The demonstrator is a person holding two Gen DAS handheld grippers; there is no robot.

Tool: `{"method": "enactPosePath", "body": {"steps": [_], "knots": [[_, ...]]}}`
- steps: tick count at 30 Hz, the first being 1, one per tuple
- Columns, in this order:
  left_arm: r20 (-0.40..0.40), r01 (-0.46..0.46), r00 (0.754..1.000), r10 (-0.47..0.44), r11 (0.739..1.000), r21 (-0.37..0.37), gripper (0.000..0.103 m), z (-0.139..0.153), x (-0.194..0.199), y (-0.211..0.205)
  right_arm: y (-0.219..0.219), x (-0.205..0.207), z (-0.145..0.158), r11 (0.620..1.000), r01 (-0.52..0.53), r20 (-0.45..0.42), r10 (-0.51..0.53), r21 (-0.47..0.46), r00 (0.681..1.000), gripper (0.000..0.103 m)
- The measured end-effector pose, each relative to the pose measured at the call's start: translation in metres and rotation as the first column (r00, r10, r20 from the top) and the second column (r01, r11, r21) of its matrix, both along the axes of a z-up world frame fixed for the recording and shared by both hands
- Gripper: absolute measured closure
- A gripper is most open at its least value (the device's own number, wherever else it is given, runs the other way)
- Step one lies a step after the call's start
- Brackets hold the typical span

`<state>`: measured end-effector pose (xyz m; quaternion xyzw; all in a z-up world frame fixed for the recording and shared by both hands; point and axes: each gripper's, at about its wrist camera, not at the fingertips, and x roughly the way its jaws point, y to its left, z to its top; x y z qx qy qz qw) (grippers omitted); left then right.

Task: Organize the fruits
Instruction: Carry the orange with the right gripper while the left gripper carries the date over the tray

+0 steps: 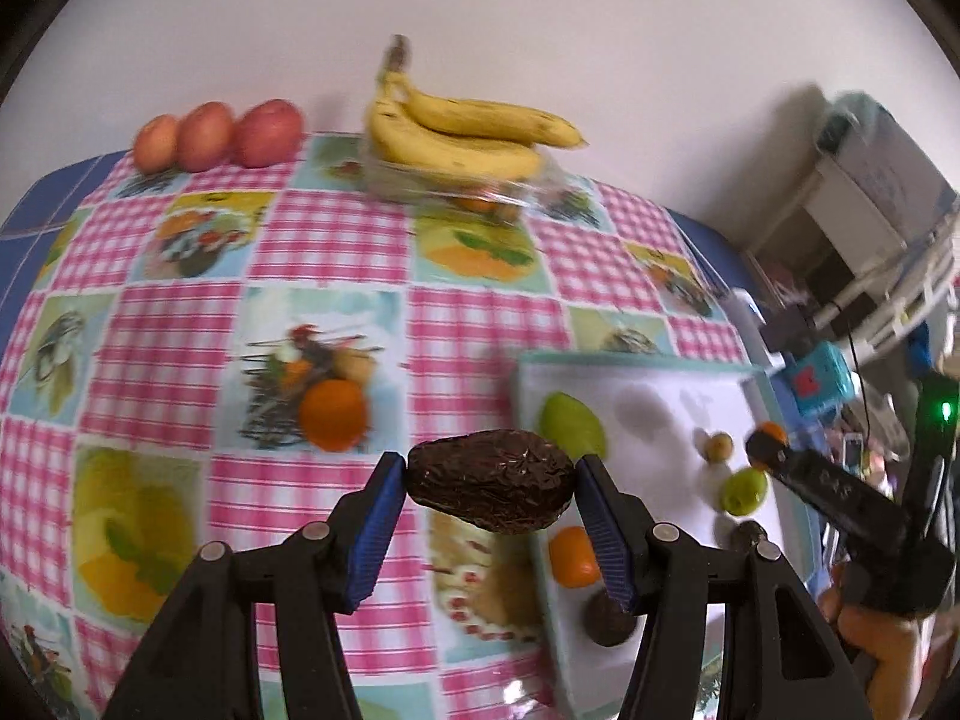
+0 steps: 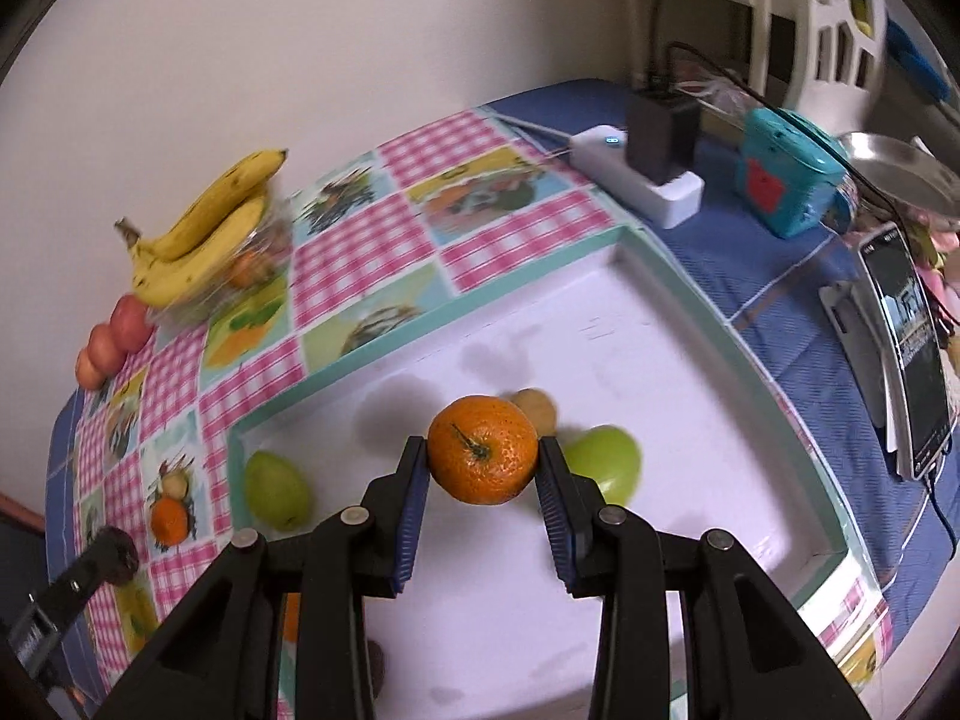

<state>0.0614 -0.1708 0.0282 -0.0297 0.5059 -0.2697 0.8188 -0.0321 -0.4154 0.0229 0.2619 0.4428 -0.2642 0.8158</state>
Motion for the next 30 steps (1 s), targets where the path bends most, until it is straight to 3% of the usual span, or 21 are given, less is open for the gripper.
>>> {"method": "enactPosePath", "body": {"steps": [14, 30], "knots": [[-0.028, 0.162, 0.987, -0.161, 0.986, 0.045, 0.042, -0.030, -0.018, -0.072, -0.040, 0.007, -0.010, 1.000, 0.025, 0.048, -0.024, -0.014, 0.999, 0.066], [-0.052, 0.240, 0.970, -0.236, 0.965, 0.106, 0.042, -0.058, -0.019, -0.113, -0.072, 0.021, -0.048, 0.998, 0.059, -0.002, -0.060, -0.012, 0.998, 0.065]]}}
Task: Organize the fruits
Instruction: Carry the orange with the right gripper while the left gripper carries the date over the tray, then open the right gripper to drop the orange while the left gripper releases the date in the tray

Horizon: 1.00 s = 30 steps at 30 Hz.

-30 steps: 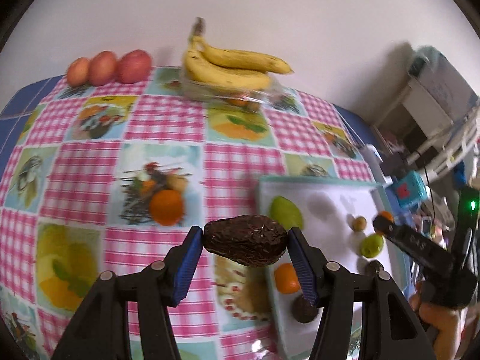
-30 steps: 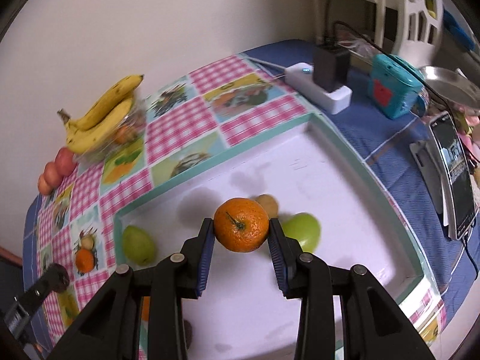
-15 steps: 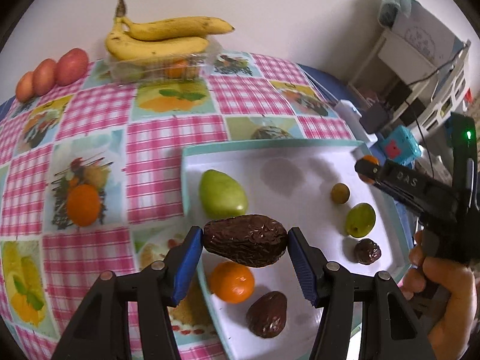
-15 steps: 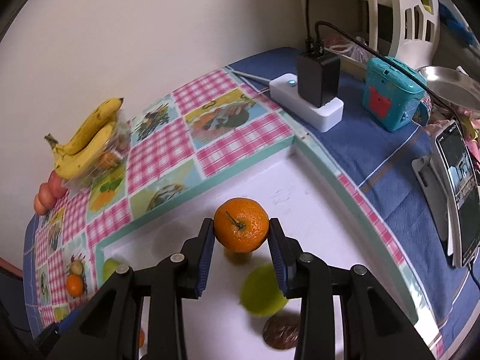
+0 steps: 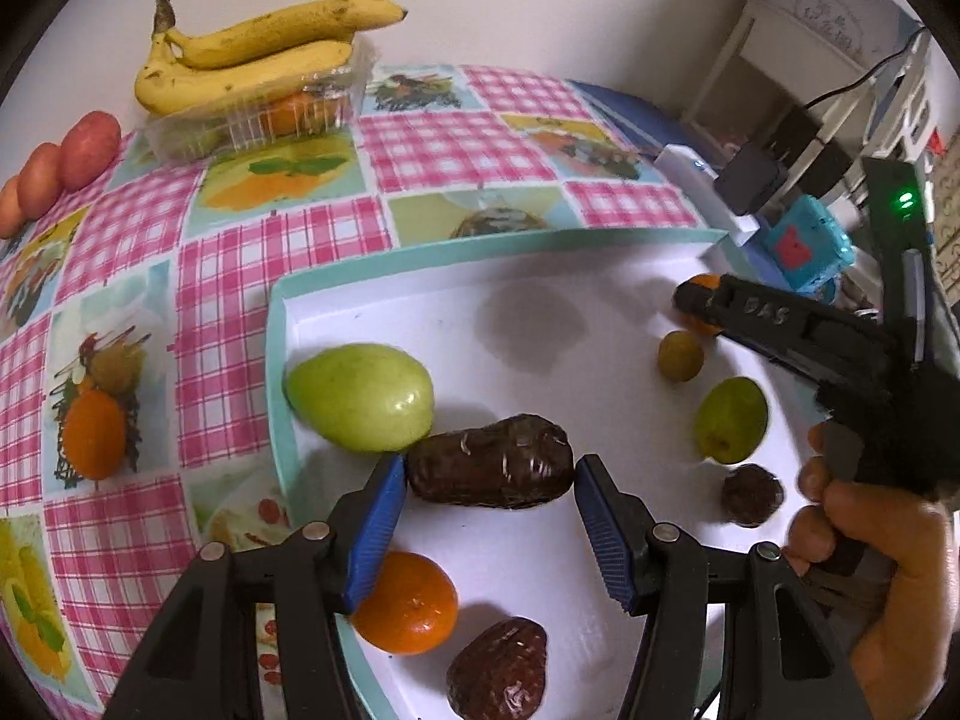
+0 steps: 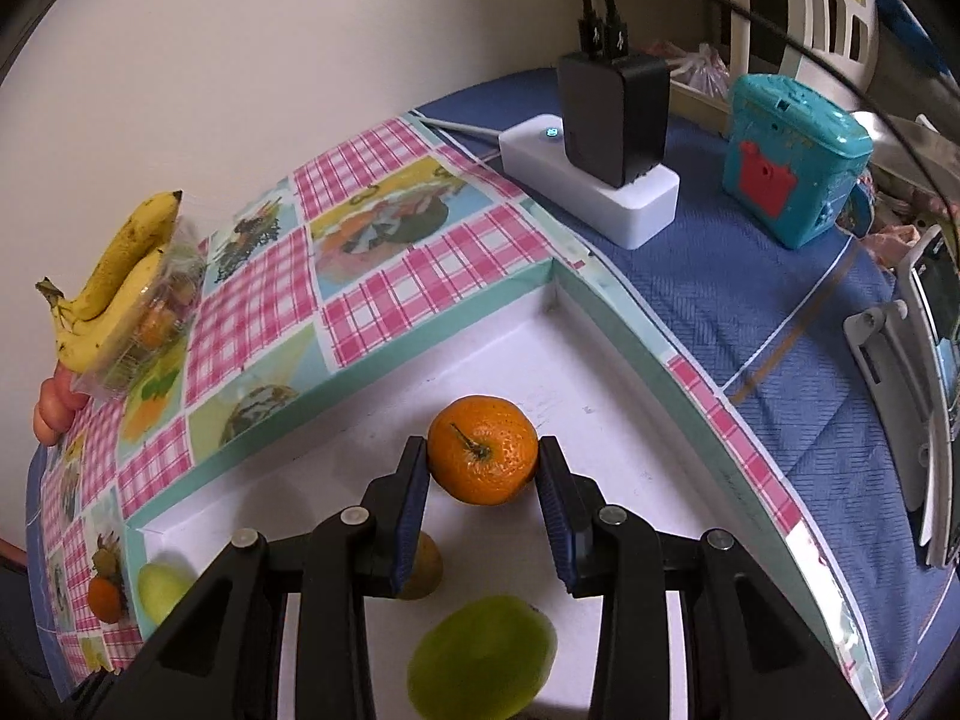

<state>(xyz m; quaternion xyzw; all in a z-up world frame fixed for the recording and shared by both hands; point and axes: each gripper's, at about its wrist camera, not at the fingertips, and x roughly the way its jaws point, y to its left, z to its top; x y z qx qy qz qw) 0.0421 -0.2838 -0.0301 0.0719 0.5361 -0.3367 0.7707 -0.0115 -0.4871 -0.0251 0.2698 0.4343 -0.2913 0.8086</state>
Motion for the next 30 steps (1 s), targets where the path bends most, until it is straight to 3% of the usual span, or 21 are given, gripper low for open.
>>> {"method": "enactPosePath", "body": {"steps": [5, 19, 20, 22, 29, 30], "knots": [[-0.022, -0.024, 0.999, 0.024, 1.000, 0.003, 0.043, -0.009, 0.006, 0.004, 0.000, 0.003, -0.002, 1.000, -0.010, -0.007, 0.010, -0.021, 1.000, 0.065], [-0.045, -0.028, 0.999, 0.028, 1.000, 0.003, 0.040, 0.003, 0.003, 0.013, 0.001, 0.005, -0.001, 1.000, -0.008, -0.032, 0.007, -0.026, 0.999, 0.065], [-0.045, -0.026, 0.999, 0.026, 1.000, 0.001, 0.040, 0.006, 0.001, 0.014, 0.001, 0.005, -0.001, 1.000, -0.008, -0.034, 0.007, -0.023, 0.999, 0.064], [-0.042, -0.018, 0.999, 0.017, 1.000, -0.005, 0.039, 0.012, -0.003, 0.017, 0.002, 0.003, 0.003, 1.000, 0.000, -0.039, 0.000, -0.014, 0.999, 0.050], [-0.032, -0.023, 0.999, 0.023, 1.000, -0.016, 0.035, 0.030, -0.012, 0.035, 0.017, -0.004, 0.022, 0.999, -0.015, -0.043, 0.013, -0.036, 0.999, 0.044], [-0.030, -0.032, 0.999, 0.031, 0.999, -0.016, 0.033, 0.031, -0.011, 0.038, 0.020, -0.004, 0.026, 0.999, -0.018, -0.043, 0.016, -0.042, 0.999, 0.033]]}}
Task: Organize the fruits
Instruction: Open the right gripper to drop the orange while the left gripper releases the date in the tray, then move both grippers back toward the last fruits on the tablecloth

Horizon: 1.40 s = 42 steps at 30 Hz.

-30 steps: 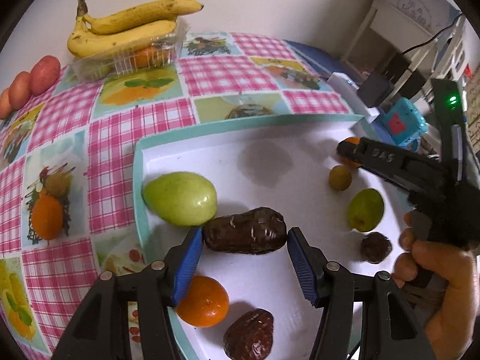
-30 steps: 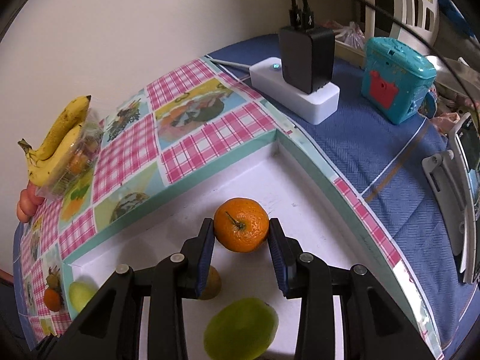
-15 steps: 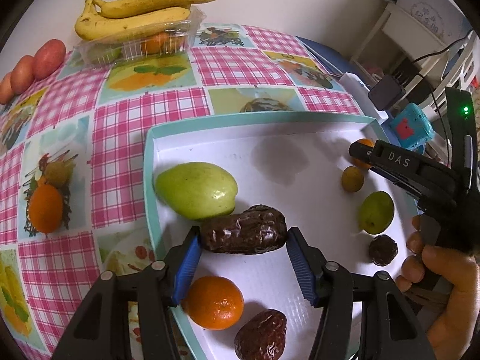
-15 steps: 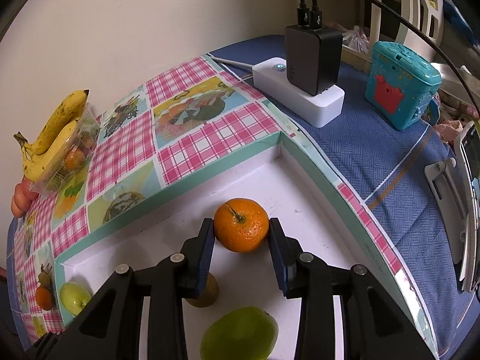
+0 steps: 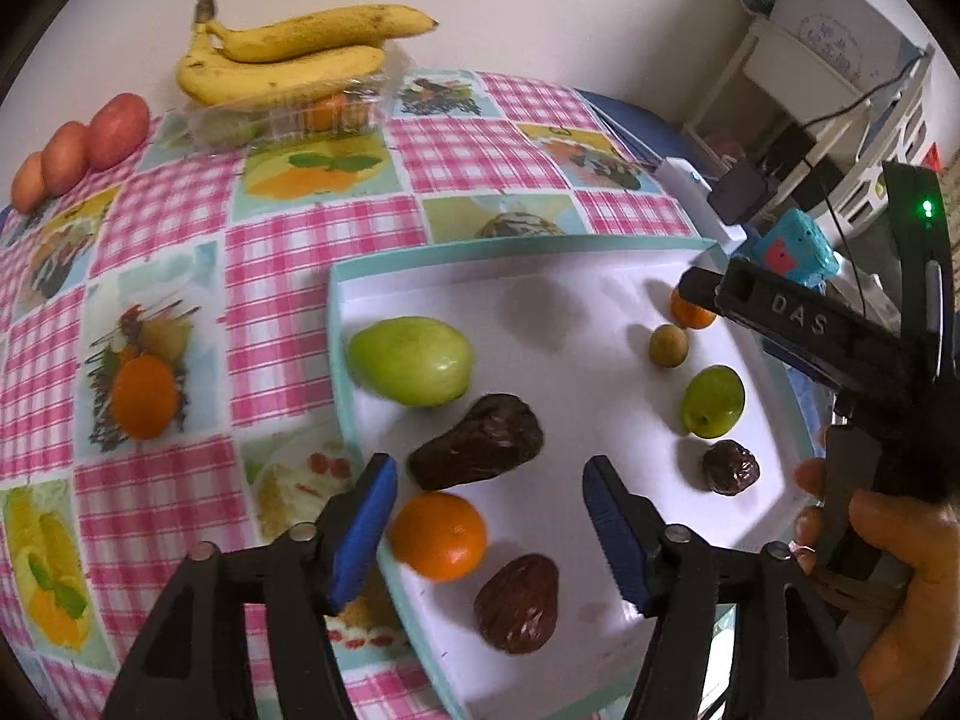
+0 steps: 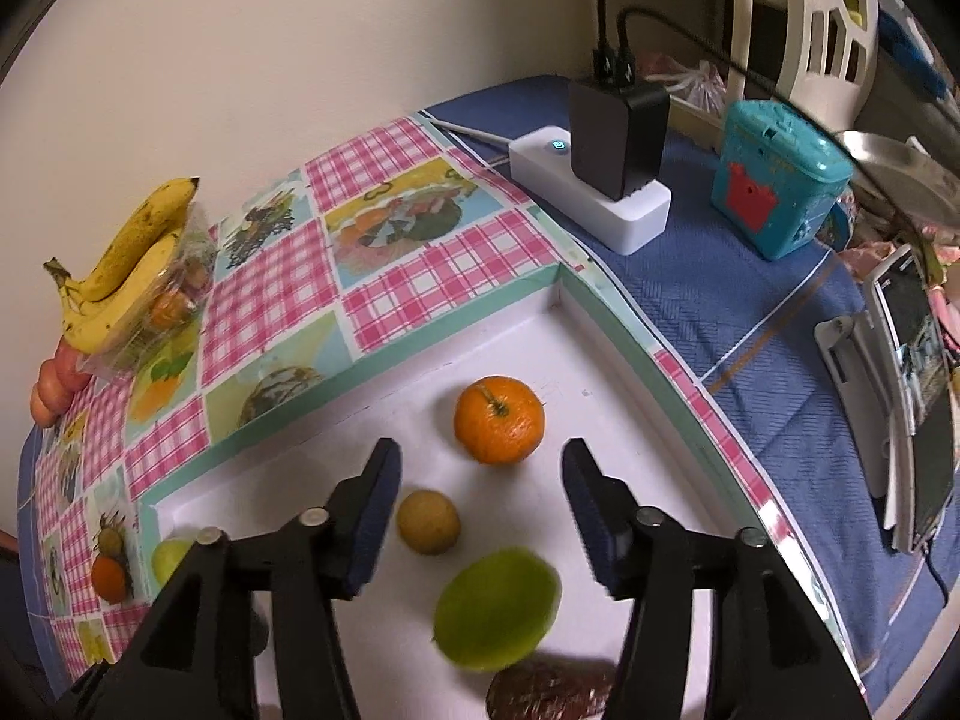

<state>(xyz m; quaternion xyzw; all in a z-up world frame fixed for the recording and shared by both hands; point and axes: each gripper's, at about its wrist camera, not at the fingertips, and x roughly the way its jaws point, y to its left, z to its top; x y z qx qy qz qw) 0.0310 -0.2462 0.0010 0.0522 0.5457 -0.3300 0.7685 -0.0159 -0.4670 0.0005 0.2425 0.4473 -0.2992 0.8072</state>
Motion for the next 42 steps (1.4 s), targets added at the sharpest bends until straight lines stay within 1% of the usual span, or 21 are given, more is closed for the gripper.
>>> {"method": "enactPosePath", "body": {"steps": [1, 2, 3, 4, 5, 6, 7, 8, 9, 11, 13, 14, 17, 19, 22, 26, 31, 36, 40, 42], "knots": [[0.005, -0.011, 1.000, 0.011, 1.000, 0.004, 0.033, 0.001, 0.001, 0.003, 0.004, 0.000, 0.003, 1.000, -0.003, -0.003, 0.003, -0.013, 1.000, 0.019], [0.016, -0.033, 0.999, 0.033, 0.999, 0.017, 0.032, 0.003, 0.003, 0.009, 0.006, 0.000, 0.006, 1.000, -0.005, -0.008, 0.005, -0.026, 1.000, 0.015], [0.024, -0.050, 0.999, 0.049, 0.998, 0.030, 0.030, 0.004, 0.006, 0.012, 0.011, 0.000, 0.008, 0.999, -0.013, -0.012, 0.013, -0.046, 1.000, 0.014], [0.032, -0.067, 0.997, 0.066, 0.997, 0.042, 0.023, 0.004, 0.009, 0.016, 0.014, 0.000, 0.010, 0.998, -0.020, -0.015, 0.019, -0.060, 1.000, 0.014], [0.040, -0.088, 0.995, 0.086, 0.995, 0.051, 0.019, 0.004, 0.012, 0.022, 0.018, 0.001, 0.011, 0.997, -0.026, -0.019, 0.025, -0.071, 1.000, 0.013], [0.049, -0.119, 0.992, 0.116, 0.991, 0.058, 0.013, 0.004, 0.017, 0.030, 0.022, 0.001, 0.013, 0.996, -0.033, -0.022, 0.031, -0.084, 0.999, 0.011], [0.053, -0.143, 0.989, 0.140, 0.988, 0.060, 0.008, 0.004, 0.021, 0.036, 0.026, 0.001, 0.014, 0.995, -0.036, -0.022, 0.034, -0.093, 0.999, 0.010], [0.058, -0.172, 0.984, 0.169, 0.983, 0.061, 0.006, 0.004, 0.025, 0.043, 0.030, 0.001, 0.015, 0.994, -0.040, -0.019, 0.039, -0.100, 0.999, 0.010], [0.066, -0.200, 0.978, 0.196, 0.978, 0.058, 0.000, 0.005, 0.029, 0.050, 0.033, 0.001, 0.016, 0.994, -0.045, -0.018, 0.043, -0.104, 0.999, 0.010], [0.109, -0.252, 0.964, 0.244, 0.966, 0.057, 0.000, 0.008, 0.036, 0.066, 0.040, 0.002, 0.017, 0.992, -0.056, -0.016, 0.055, -0.114, 0.998, 0.010], [0.153, -0.278, 0.952, 0.264, 0.957, 0.080, 0.000, 0.010, 0.040, 0.072, 0.048, 0.002, 0.018, 0.989, -0.068, -0.012, 0.067, -0.129, 0.998, 0.010], [0.188, -0.295, 0.943, 0.273, 0.950, 0.100, 0.000, 0.011, 0.042, 0.077, 0.051, 0.003, 0.019, 0.988, -0.073, -0.010, 0.072, -0.133, 0.997, 0.010], [0.243, -0.317, 0.929, 0.280, 0.940, 0.128, 0.000, 0.013, 0.046, 0.087, 0.063, 0.004, 0.020, 0.985, -0.091, 0.012, 0.093, -0.146, 0.996, 0.010], [0.258, -0.325, 0.923, 0.285, 0.937, 0.128, 0.000, 0.015, 0.050, 0.093, 0.075, 0.008, 0.019, 0.982, -0.116, 0.007, 0.118, -0.153, 0.993, 0.010], [0.247, -0.327, 0.924, 0.292, 0.938, 0.115, 0.000, 0.014, 0.059, 0.104, 0.091, 0.014, 0.017, 0.978, -0.142, -0.022, 0.141, -0.153, 0.990, 0.010], [0.225, -0.369, 0.913, 0.340, 0.924, 0.099, 0.000, 0.015, 0.069, 0.125, 0.109, 0.020, 0.013, 0.978, -0.175, -0.001, 0.176, -0.115, 0.984, 0.010], [0.237, -0.409, 0.896, 0.375, 0.905, 0.117, 0.000, 0.019, 0.083, 0.149, 0.131, 0.029, 0.010, 0.971, -0.209, -0.010, 0.209, -0.117, 0.978, 0.010], [0.234, -0.487, 0.859, 0.456, 0.869, 0.094, 0.000, 0.026, 0.098, 0.185, 0.150, 0.042, 0.010, 0.965, -0.241, 0.001, 0.243, -0.103, 0.970, 0.010], [0.234, -0.539, 0.830, 0.506, 0.835, 0.107, 0.000, 0.027, 0.109, 0.211, 0.170, 0.055, 0.012, 0.954, -0.277, -0.001, 0.279, -0.116, 0.960, 0.010], [0.216, -0.563, 0.817, 0.535, 0.821, 0.097, 0.000, 0.027, 0.114, 0.226, 0.179, 0.060, 0.012, 0.949, -0.294, 0.000, 0.296, -0.115, 0.955, 0.010]]}}
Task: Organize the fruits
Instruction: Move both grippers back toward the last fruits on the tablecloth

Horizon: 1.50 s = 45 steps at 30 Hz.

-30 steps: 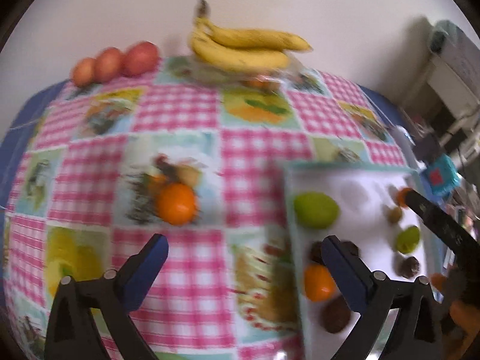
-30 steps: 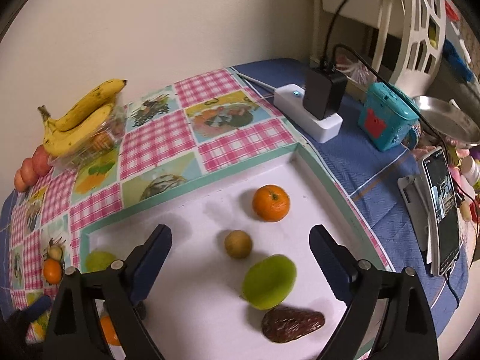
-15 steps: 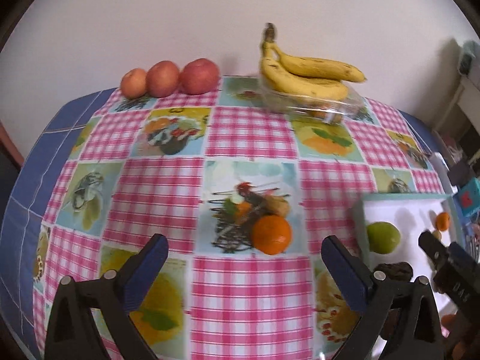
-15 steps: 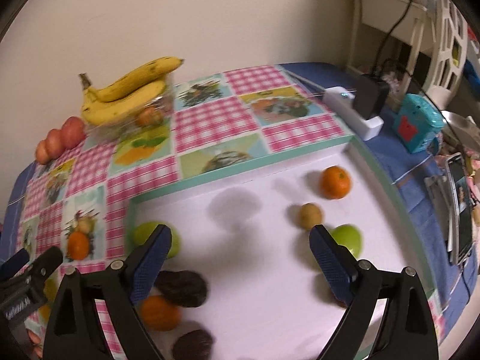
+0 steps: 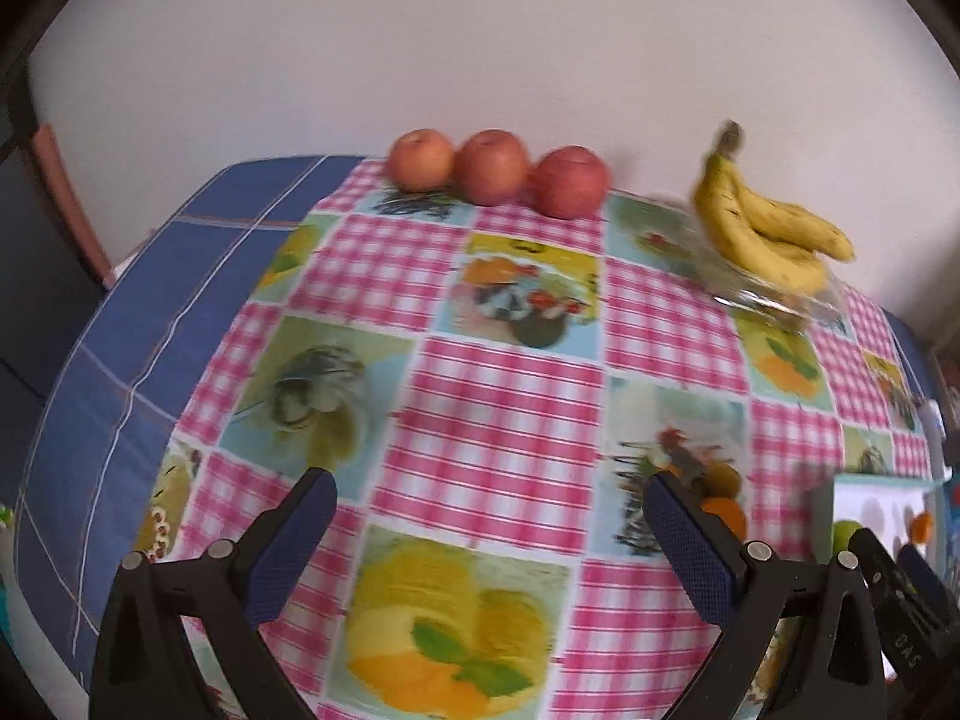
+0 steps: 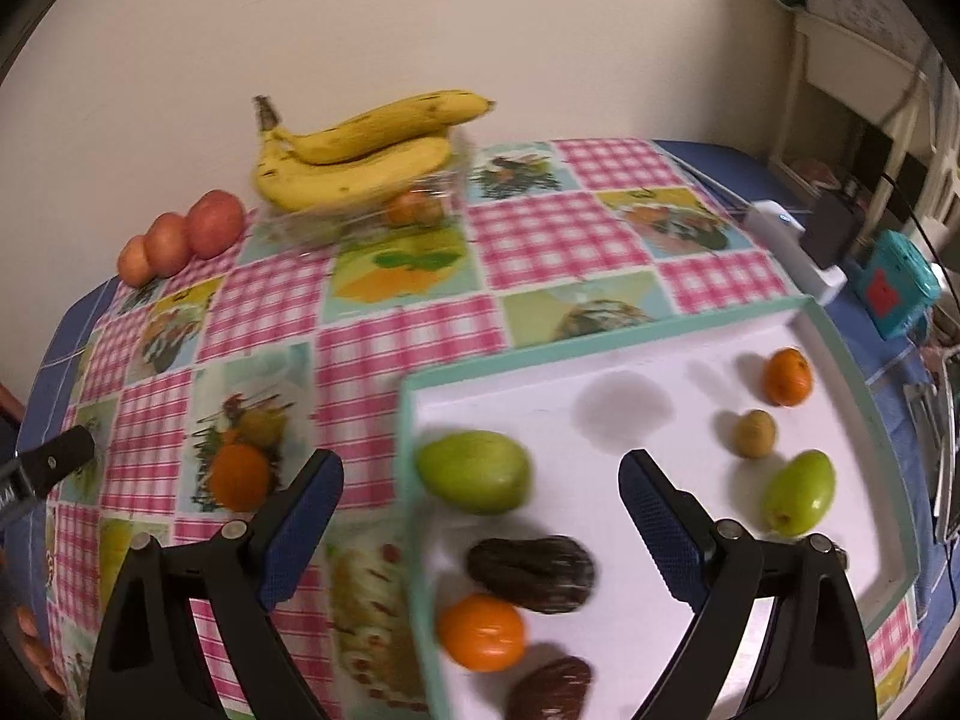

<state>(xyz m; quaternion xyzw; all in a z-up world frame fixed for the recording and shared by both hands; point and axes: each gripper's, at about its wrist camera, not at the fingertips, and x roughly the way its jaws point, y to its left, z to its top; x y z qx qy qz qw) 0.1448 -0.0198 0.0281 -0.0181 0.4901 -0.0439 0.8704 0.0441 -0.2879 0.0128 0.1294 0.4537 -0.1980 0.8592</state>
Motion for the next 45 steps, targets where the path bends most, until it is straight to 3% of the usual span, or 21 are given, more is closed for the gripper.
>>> {"method": "enactPosePath", "body": {"steps": [5, 14, 21, 29, 33, 40, 45], "knots": [[-0.001, -0.087, 0.996, 0.087, 0.995, -0.056, 0.000, 0.001, 0.005, 0.032, 0.018, 0.014, -0.004, 0.999, -0.027, 0.007, 0.027, 0.039, 1.000, 0.010], [0.056, -0.145, 0.988, 0.141, 0.987, 0.064, 0.000, -0.004, 0.008, 0.057, 0.050, 0.030, -0.011, 0.995, -0.071, 0.009, 0.070, 0.065, 0.997, 0.010], [0.070, -0.182, 0.981, 0.181, 0.983, 0.004, 0.000, -0.001, 0.009, 0.069, 0.065, 0.042, -0.014, 0.990, -0.107, 0.012, 0.107, 0.088, 0.994, 0.010], [0.007, -0.138, 0.990, 0.138, 0.990, -0.004, 0.000, -0.021, 0.015, 0.053, 0.067, 0.049, -0.021, 0.988, -0.133, -0.010, 0.134, 0.082, 0.991, 0.010], [-0.018, -0.108, 0.994, 0.108, 0.994, 0.004, 0.000, -0.030, 0.018, 0.043, 0.058, 0.050, -0.022, 0.985, -0.114, 0.017, 0.113, 0.128, 0.993, 0.010], [-0.071, -0.115, 0.991, 0.109, 0.990, -0.078, 0.000, -0.040, 0.023, 0.040, 0.053, 0.053, -0.022, 0.981, -0.103, 0.043, 0.098, 0.162, 0.994, 0.010], [-0.087, -0.140, 0.987, 0.133, 0.987, -0.079, 0.000, -0.046, 0.028, 0.039, 0.053, 0.057, -0.022, 0.978, -0.112, 0.064, 0.102, 0.175, 0.993, 0.012]]}}
